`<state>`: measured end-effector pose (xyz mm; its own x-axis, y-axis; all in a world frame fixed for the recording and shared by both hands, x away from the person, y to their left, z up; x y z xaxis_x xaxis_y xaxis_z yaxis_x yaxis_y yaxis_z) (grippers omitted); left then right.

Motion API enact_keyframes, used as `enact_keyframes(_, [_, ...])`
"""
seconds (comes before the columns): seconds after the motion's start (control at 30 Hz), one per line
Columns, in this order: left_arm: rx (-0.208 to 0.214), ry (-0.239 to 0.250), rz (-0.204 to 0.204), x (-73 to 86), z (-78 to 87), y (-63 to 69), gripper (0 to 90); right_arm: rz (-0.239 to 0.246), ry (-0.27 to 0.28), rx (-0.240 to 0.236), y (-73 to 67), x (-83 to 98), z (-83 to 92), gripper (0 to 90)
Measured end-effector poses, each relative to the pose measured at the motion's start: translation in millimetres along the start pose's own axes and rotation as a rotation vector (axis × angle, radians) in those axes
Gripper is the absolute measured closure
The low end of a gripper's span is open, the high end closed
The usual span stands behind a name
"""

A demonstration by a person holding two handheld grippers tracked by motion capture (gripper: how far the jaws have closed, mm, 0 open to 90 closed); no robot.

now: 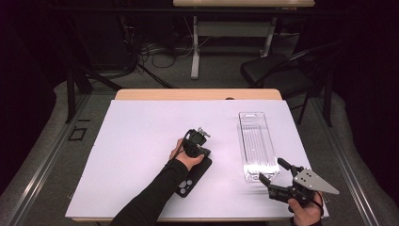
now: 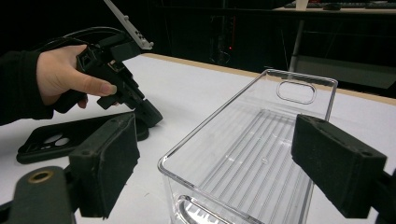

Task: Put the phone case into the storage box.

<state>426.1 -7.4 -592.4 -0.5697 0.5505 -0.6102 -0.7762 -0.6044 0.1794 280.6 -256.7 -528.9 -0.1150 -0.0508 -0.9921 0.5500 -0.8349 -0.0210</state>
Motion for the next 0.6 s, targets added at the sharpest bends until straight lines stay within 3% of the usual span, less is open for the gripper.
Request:
enact_keyframes(0.13, [0.011, 0.034, 0.007, -1.7, 9.8, 0.9, 90.0, -0.002, 0.004, 0.001, 0.2, 0.0, -0.5, 14.1])
enact_keyframes(0.3, [0.021, 0.117, 0.034, -2.6, 30.6, 2.7, 83.6, -0.010, 0.002, -0.001, 1.4, -0.2, 0.4, 14.1])
enact_keyframes(0.53, [0.006, 0.201, 0.063, -0.2, 56.6, 1.9, 66.8, -0.012, 0.008, -0.008, 0.8, -1.0, -0.1, 14.1])
enact_keyframes(0.6, [-0.016, 0.218, 0.059, 1.6, 63.7, 1.7, 60.2, -0.002, 0.005, -0.011, 0.6, -1.0, -0.3, 14.0])
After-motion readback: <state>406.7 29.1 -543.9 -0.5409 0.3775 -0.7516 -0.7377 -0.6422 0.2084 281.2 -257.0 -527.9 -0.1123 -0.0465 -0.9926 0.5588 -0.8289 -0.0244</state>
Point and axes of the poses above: each handheld gripper's, and its own axes: z roughly backward along the jaws, x roughly out of its underside, y roughly to its right, the point moved 6 cm from there along -z, roughly forward along the jaws, and after that the axes turned 4 degrees about y, right-handed, at the moved point
